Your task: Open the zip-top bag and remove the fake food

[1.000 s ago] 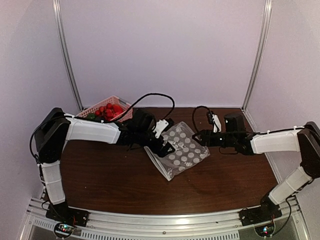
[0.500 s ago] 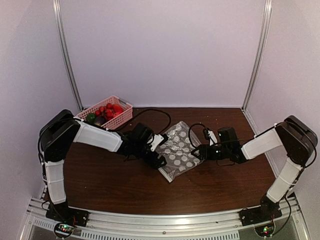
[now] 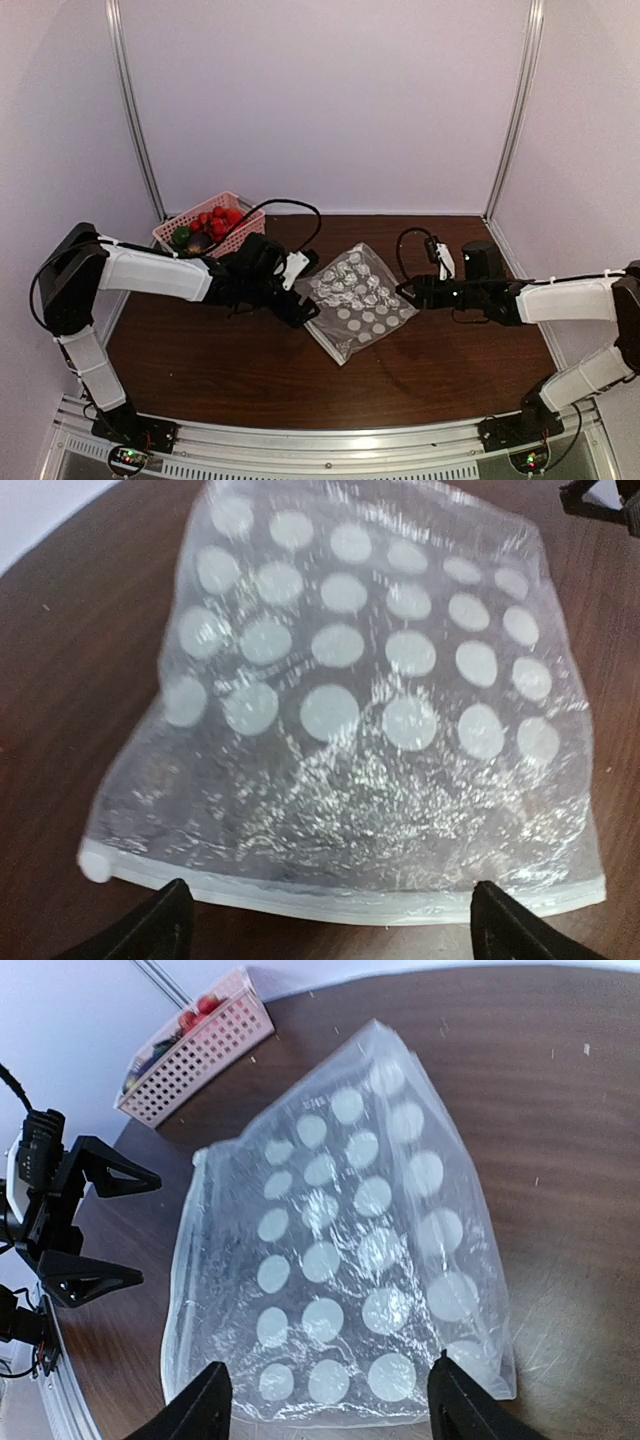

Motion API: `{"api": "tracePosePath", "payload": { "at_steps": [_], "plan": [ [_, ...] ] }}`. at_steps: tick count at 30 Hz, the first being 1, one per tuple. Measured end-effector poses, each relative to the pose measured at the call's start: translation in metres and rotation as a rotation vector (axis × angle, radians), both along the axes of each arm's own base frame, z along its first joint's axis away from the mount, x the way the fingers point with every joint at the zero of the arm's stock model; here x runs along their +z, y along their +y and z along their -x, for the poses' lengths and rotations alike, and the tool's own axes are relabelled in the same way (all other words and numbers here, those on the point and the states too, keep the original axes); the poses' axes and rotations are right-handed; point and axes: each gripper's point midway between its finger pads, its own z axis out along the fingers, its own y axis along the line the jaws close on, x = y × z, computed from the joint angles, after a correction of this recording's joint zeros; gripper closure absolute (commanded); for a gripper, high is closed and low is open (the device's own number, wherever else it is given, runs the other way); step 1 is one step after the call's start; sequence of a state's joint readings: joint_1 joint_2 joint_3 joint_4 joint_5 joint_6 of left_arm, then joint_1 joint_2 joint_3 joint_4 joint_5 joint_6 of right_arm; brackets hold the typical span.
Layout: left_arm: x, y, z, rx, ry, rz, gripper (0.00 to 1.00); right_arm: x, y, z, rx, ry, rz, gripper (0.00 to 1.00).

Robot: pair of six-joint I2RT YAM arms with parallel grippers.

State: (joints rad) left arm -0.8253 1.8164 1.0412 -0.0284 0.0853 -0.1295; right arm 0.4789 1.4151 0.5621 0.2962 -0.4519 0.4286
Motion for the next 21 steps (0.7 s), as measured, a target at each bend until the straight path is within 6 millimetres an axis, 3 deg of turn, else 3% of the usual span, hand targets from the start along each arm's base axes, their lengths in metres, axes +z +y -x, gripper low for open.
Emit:
{"api": "tracePosePath", "payload": {
  "at_steps": [4,8,13,17,21],
  "plan": [
    [0.073,0.011,-0.012,0.054,-0.122,0.114,0.02,0.058,-0.014,0.003,-0.025,-0.160,-0.002,0.22],
    [0.133,0.043,-0.021,0.139,-0.204,0.225,0.02,0.104,-0.032,0.007,-0.070,-0.282,0.020,0.01],
    [0.196,0.096,-0.022,0.294,-0.276,0.353,0.02,0.150,-0.059,0.014,-0.154,-0.411,0.049,0.00],
    [0.229,0.135,-0.019,0.418,-0.320,0.389,0.02,0.166,-0.076,0.019,-0.218,-0.454,0.072,0.00],
    [0.237,0.164,-0.008,0.520,-0.334,0.382,0.02,0.166,-0.087,0.022,-0.258,-0.452,0.100,0.00]
  ]
}}
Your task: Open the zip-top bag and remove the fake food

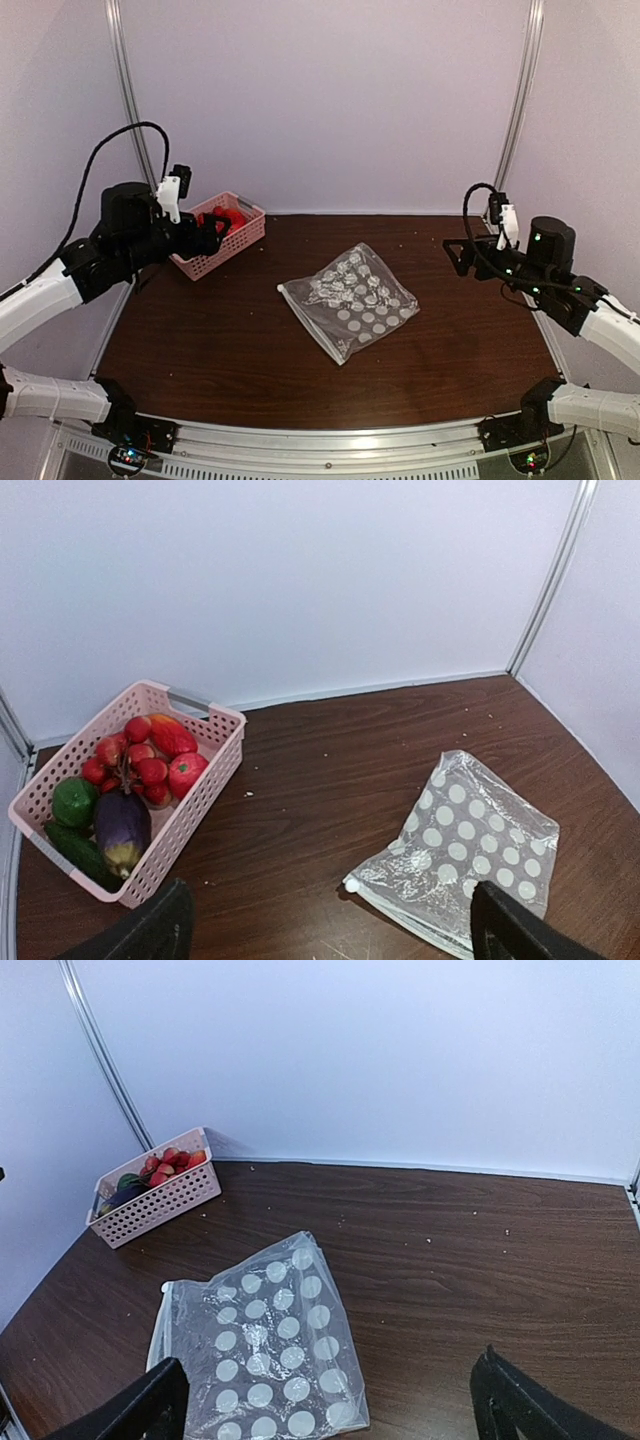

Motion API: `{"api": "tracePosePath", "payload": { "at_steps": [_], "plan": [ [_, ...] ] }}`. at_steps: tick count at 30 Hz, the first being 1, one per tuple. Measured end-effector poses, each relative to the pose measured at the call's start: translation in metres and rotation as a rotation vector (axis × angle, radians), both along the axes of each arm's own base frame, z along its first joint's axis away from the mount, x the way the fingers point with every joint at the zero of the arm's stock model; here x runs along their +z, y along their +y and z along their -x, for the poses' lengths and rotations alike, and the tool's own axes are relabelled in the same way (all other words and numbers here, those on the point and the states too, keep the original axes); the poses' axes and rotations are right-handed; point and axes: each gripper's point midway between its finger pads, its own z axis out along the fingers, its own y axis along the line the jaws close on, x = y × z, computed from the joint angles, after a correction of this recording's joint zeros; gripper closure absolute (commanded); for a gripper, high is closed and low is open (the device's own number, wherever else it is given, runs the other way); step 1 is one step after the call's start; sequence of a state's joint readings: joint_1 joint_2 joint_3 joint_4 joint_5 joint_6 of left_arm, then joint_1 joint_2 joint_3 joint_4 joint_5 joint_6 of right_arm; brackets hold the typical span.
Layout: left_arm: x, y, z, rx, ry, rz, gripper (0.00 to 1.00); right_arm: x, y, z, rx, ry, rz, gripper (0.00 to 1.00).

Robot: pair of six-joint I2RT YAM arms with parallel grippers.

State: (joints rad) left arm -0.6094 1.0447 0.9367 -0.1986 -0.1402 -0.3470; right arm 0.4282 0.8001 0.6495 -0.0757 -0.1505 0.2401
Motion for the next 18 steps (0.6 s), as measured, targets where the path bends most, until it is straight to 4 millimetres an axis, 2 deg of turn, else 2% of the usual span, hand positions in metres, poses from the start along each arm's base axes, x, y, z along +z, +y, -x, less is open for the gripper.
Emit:
{"api": "tracePosePath", "payload": {
  "at_steps": [4,8,13,15,18],
  "plan": [
    [-0.014,0.028,0.015,0.098,0.039,0.002,0.02,-0.017,-0.004,0.003,-0.015,0.031,0.012,0.00],
    [-0.053,0.047,0.026,0.174,0.127,-0.008,0.02,-0.053,-0.009,0.012,-0.023,0.098,0.016,0.00],
    [-0.107,0.061,0.039,0.235,0.256,-0.032,0.02,-0.080,-0.011,0.018,-0.033,0.151,0.010,0.00],
    [-0.119,0.063,0.042,0.250,0.290,-0.036,0.02,-0.087,-0.012,0.019,-0.037,0.167,0.004,0.00],
    [-0.124,0.063,0.042,0.262,0.307,-0.033,0.02,-0.090,-0.012,0.018,-0.039,0.171,-0.003,0.00]
  ]
}}
